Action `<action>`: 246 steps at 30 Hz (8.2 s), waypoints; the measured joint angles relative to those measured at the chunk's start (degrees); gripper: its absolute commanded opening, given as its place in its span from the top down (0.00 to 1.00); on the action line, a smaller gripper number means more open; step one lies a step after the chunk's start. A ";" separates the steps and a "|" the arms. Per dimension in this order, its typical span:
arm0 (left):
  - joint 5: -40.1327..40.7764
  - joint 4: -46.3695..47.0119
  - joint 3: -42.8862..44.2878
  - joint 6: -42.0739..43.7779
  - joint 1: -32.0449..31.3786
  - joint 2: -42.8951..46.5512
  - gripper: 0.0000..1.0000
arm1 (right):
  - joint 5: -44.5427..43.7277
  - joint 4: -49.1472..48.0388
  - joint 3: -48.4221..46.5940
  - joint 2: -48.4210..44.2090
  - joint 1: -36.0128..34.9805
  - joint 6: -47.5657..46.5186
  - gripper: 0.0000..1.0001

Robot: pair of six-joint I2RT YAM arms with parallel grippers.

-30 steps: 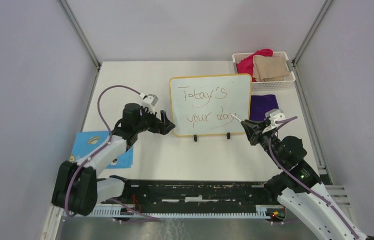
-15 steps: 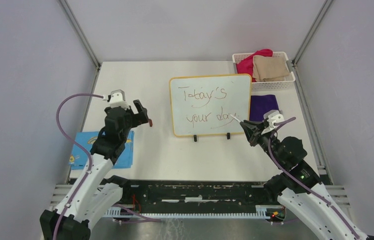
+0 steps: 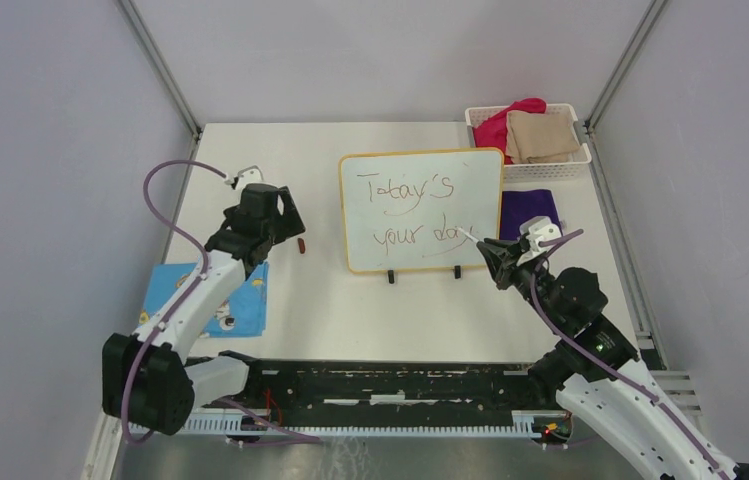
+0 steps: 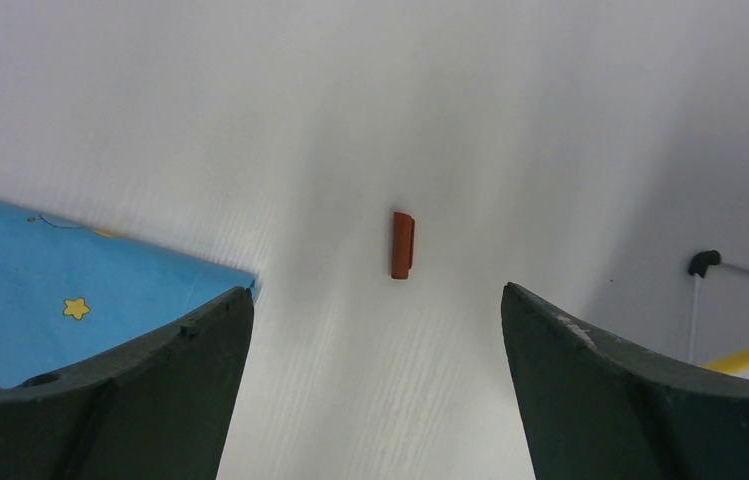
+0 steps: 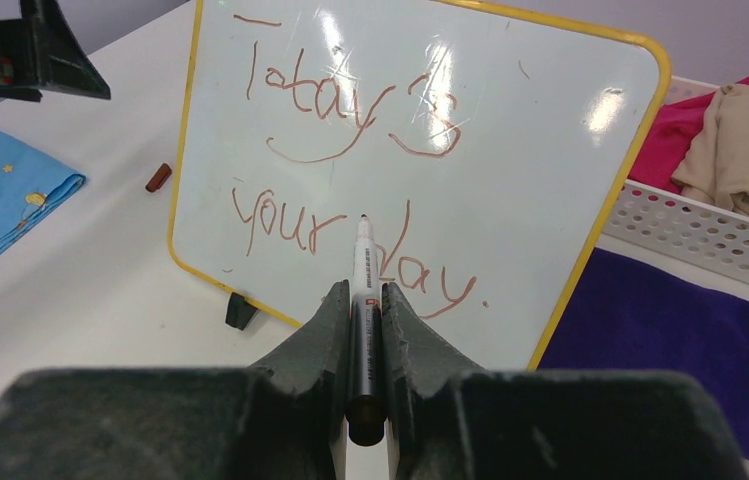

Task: Write a sentence on the whiteboard
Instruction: Close the whiteboard marker at the center of the board.

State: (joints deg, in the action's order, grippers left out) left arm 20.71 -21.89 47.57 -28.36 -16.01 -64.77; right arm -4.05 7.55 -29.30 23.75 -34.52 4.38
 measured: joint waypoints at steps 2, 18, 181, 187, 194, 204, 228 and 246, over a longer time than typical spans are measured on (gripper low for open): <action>-0.13 -1.42 1.57 -0.61 0.28 -4.37 0.06 | 0.02 -0.52 0.00 0.02 0.00 0.02 1.00; -6.54 -5.73 14.12 -0.79 0.55 -30.91 0.11 | 0.02 -1.05 0.02 -0.85 0.00 -0.04 1.00; -30.60 43.50 10.58 -41.86 -4.39 16.63 0.98 | -31.76 -63.58 -8.74 26.25 -50.27 -38.32 1.00; -27.21 40.68 12.52 -46.93 -5.18 17.20 0.98 | -33.68 -78.18 -10.03 36.20 -56.98 -53.99 1.00; -25.64 36.48 14.34 -51.08 -8.39 19.65 0.98 | -33.79 -82.58 -10.73 37.44 -56.98 -55.65 1.00; -30.32 36.15 7.96 -51.71 -9.18 22.16 0.98 | -36.83 -82.29 -5.14 32.17 -56.98 -52.41 1.00; -32.83 38.38 2.71 -51.69 -13.46 21.66 0.98 | -37.13 -78.25 -3.34 31.82 -56.98 -47.08 1.00; -31.26 39.54 0.92 -51.69 -17.57 21.09 0.98 | -36.37 -79.06 -3.74 33.22 -56.98 -44.83 1.00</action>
State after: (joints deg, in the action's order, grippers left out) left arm -10.55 17.65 48.49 -80.05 -33.58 -43.68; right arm -40.42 -71.50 -33.04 56.97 -91.50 -40.45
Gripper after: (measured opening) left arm 0.183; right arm 0.178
